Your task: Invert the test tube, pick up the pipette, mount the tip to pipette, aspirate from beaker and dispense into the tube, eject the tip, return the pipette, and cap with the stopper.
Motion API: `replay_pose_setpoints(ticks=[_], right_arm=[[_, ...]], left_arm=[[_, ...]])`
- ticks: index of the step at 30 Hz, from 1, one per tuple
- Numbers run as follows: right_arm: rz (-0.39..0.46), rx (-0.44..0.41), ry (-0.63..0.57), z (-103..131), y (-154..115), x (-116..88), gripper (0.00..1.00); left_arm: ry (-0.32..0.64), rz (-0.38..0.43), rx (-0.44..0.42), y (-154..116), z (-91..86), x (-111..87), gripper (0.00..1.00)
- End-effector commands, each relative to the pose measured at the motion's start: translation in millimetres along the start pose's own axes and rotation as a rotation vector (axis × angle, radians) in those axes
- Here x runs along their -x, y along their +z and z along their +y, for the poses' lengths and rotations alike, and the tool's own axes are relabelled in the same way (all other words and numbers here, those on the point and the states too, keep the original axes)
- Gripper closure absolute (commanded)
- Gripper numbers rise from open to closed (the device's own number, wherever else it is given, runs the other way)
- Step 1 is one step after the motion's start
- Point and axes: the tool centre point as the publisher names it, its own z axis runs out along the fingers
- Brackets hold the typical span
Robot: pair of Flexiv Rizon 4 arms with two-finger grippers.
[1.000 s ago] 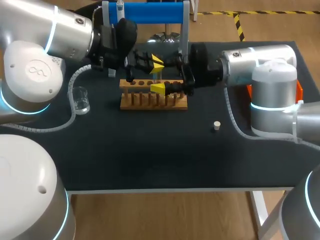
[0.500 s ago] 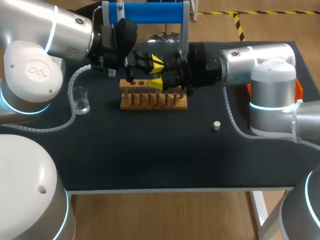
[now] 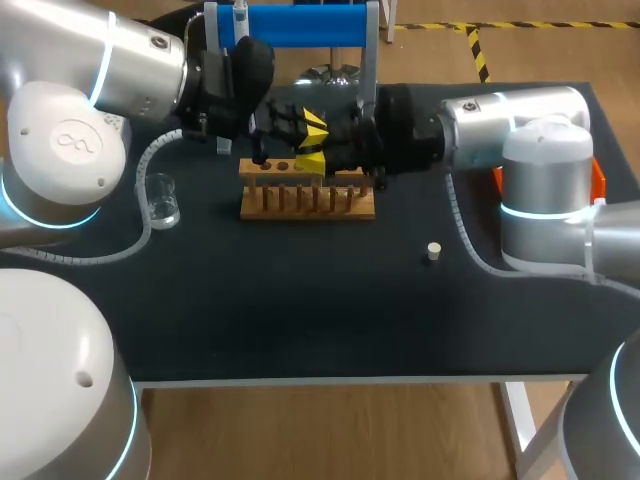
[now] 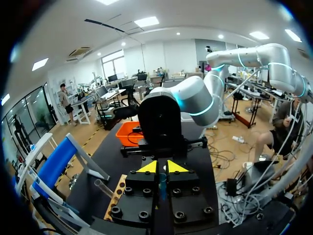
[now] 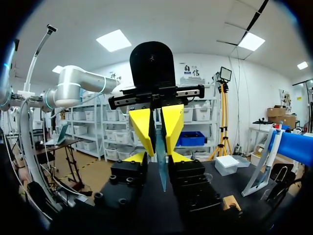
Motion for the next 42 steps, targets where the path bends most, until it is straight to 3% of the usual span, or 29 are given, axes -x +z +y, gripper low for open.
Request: replay_pose_setpoints(ticks=[1,4,11,12,13,24,42], right_arm=[[0.003,-0.004,0.003,0,-2,0,0.89],[0.003,-0.005,0.002,0,-2,0,1.0],[0.003,-0.005,-0.002,1,-1,-1,1.0],[0.003,-0.005,-0.002,1,-1,-1,1.0],[0.002,-0.005,-0.003,1,-1,-1,1.0],[-0.01,-0.009,-0.005,-4,-22,-7,1.0],[-0.025,-0.029,0.018,-39,-139,-37,1.0]], left_arm=[[0.0,0.002,0.003,-1,-0.2,0.4,1.0],[0.0,0.002,0.003,-1,-0.2,0.4,1.0],[0.0,0.002,0.003,-1,-0.2,0.4,1.0],[0.0,0.002,0.003,-1,-0.2,0.4,0.83],[0.0,0.002,0.003,-1,-0.2,0.4,0.0],[0.0,0.002,0.003,-1,-0.2,0.4,0.0],[0.0,0.002,0.003,-1,-0.2,0.4,0.0]])
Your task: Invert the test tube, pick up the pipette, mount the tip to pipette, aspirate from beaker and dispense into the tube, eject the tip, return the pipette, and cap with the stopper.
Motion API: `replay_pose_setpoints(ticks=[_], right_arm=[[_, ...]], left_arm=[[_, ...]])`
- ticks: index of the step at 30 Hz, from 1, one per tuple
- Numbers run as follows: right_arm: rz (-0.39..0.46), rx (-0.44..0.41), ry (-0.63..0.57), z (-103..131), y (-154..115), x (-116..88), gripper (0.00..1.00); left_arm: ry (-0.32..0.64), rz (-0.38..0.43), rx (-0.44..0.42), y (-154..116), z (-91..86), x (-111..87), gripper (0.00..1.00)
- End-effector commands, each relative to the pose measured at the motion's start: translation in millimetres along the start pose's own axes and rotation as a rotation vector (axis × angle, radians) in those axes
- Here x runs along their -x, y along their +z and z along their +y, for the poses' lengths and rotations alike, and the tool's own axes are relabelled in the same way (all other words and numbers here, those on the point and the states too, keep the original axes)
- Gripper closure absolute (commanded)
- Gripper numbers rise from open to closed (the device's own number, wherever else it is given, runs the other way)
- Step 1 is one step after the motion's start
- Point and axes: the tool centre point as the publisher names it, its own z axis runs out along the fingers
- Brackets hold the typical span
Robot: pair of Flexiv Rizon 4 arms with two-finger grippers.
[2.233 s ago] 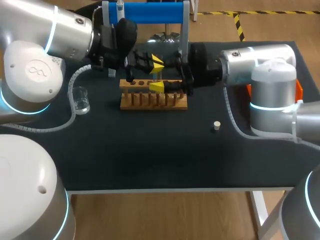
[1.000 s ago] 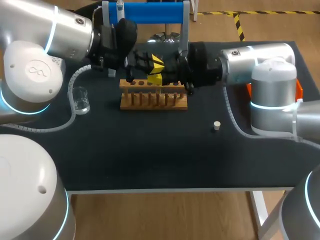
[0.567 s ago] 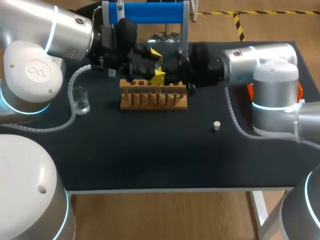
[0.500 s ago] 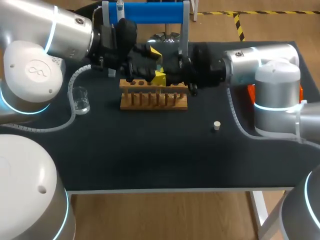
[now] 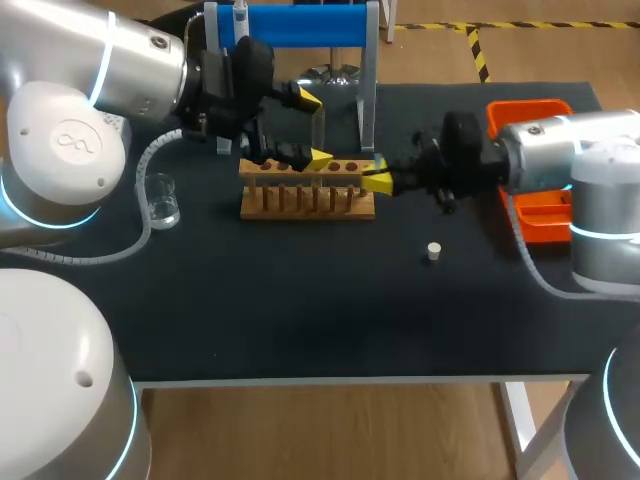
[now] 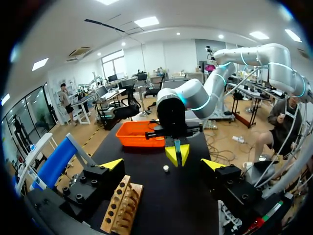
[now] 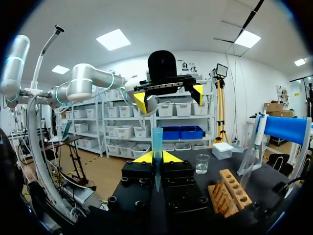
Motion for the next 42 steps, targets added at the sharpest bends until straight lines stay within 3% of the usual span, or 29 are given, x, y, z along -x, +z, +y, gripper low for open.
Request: replay_pose_setpoints(ticks=[1,8,17,26,42], right_arm=[[-0.008,-0.003,-0.003,-4,-48,-11,1.0],[-0.036,-0.017,0.008,-16,-84,-17,1.0],[-0.048,-0.007,0.01,-26,-104,-32,1.0],[-0.069,-0.004,0.006,-31,-117,-43,1.0],[-0.069,-0.004,0.006,-31,-117,-43,1.0]], left_arm=[[0.0,0.002,0.002,-1,-0.2,0.4,0.0],[0.0,0.002,0.002,-1,-0.2,0.4,0.0],[0.0,0.002,0.002,-1,-0.2,0.4,0.0],[0.0,0.002,0.002,-1,-0.2,0.4,0.0],[0.0,0.002,0.002,-1,-0.2,0.4,0.0]])
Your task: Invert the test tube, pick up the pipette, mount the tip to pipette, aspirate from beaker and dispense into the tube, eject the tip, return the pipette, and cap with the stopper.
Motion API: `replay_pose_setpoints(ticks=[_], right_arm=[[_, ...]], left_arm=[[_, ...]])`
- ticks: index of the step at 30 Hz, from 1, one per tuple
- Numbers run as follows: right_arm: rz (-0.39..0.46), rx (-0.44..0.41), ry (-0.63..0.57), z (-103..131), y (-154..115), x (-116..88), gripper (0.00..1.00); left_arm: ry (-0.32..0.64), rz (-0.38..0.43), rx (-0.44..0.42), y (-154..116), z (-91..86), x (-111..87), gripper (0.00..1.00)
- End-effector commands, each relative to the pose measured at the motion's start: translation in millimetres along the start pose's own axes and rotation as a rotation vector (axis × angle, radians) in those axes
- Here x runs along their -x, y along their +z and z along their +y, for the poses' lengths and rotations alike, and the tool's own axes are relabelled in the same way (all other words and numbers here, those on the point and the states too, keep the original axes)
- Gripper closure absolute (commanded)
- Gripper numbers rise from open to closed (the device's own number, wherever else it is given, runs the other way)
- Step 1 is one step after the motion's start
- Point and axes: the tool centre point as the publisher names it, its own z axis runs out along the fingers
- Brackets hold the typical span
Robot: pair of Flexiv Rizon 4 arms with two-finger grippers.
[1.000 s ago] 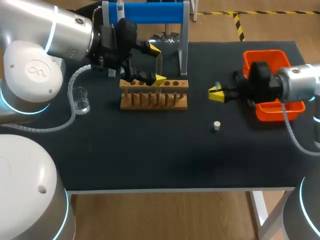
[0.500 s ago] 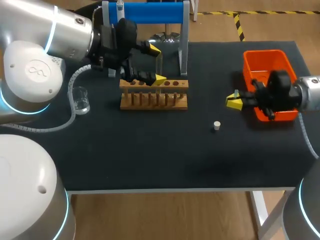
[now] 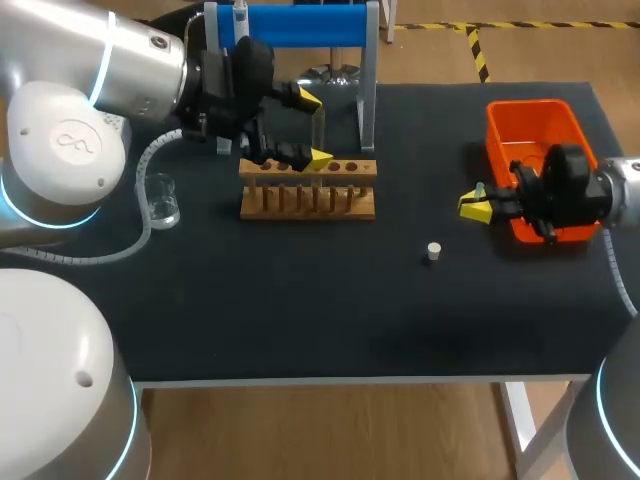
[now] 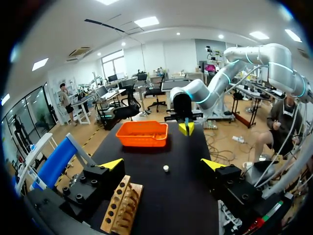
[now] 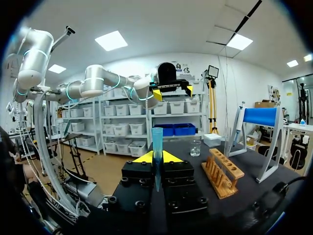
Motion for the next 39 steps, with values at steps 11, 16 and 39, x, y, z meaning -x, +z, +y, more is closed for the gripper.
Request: replay_pose_setpoints(ticks=[11,16,39], right_arm=[[-0.002,-0.003,0.0,0,0,-1,1.0],[-0.002,-0.003,0.0,0,0,-1,1.0],[-0.002,-0.003,0.0,0,0,-1,1.0]], left_arm=[[-0.07,-0.147,-0.036,-48,36.4,36.6,0.0],[-0.101,-0.234,-0.029,-66,53.4,60.6,0.0],[-0.351,-0.811,-0.035,-95,87.9,157.7,0.0]])
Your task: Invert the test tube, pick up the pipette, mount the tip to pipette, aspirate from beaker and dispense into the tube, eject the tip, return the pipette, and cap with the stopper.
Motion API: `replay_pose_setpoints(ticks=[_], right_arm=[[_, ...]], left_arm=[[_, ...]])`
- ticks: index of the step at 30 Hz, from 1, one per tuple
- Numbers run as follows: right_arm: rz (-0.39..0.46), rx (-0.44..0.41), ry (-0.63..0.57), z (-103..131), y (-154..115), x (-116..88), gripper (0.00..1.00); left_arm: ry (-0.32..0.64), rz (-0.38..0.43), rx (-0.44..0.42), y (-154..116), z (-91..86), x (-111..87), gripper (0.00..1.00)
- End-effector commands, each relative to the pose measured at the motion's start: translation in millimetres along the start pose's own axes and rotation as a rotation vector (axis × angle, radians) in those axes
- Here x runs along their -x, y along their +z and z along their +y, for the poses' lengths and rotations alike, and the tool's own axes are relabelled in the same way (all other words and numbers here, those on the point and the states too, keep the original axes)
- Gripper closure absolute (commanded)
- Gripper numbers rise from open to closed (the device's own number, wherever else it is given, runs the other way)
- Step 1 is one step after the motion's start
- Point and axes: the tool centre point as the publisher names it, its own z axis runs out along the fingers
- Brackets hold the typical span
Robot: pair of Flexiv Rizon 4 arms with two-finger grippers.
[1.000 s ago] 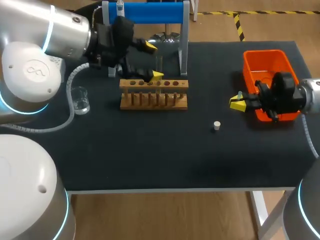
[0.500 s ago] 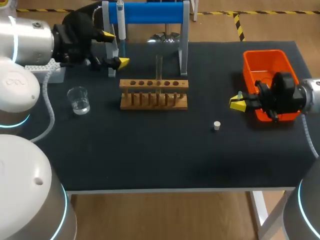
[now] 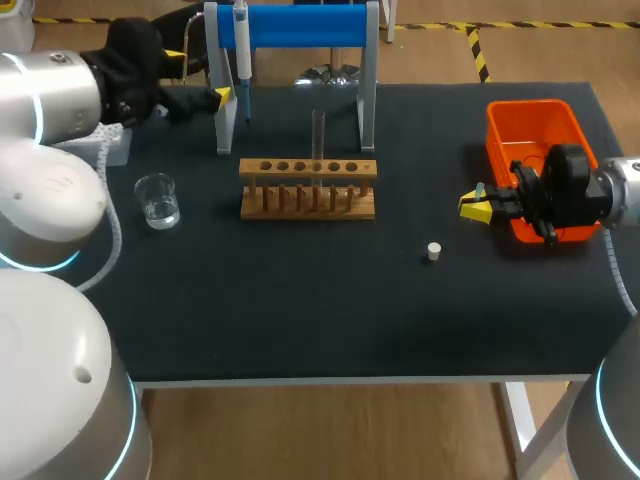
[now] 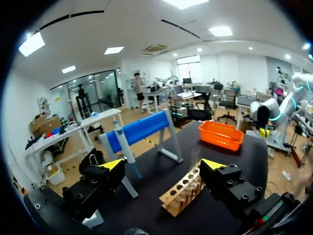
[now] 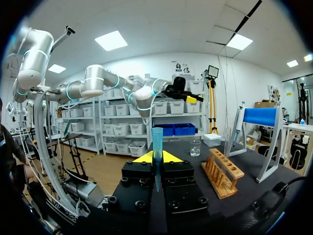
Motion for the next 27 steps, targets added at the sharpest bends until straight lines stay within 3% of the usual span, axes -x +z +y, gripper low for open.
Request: replay_pose_setpoints(ticks=[1,7,16,27], right_arm=[[-0.001,-0.002,0.0,0,0,-1,1.0],[-0.001,-0.002,0.0,0,0,-1,1.0],[-0.001,-0.002,0.0,0,0,-1,1.0],[-0.001,-0.002,0.0,0,0,-1,1.0]], left_arm=[[-0.031,-0.197,0.007,25,-0.9,-0.1,0.0],[-0.069,-0.294,0.036,43,0.3,7.6,0.0],[-0.133,-0.425,-0.001,59,0.4,18.8,0.0],[-0.151,-0.514,-0.03,80,-4.5,31.0,0.0]])
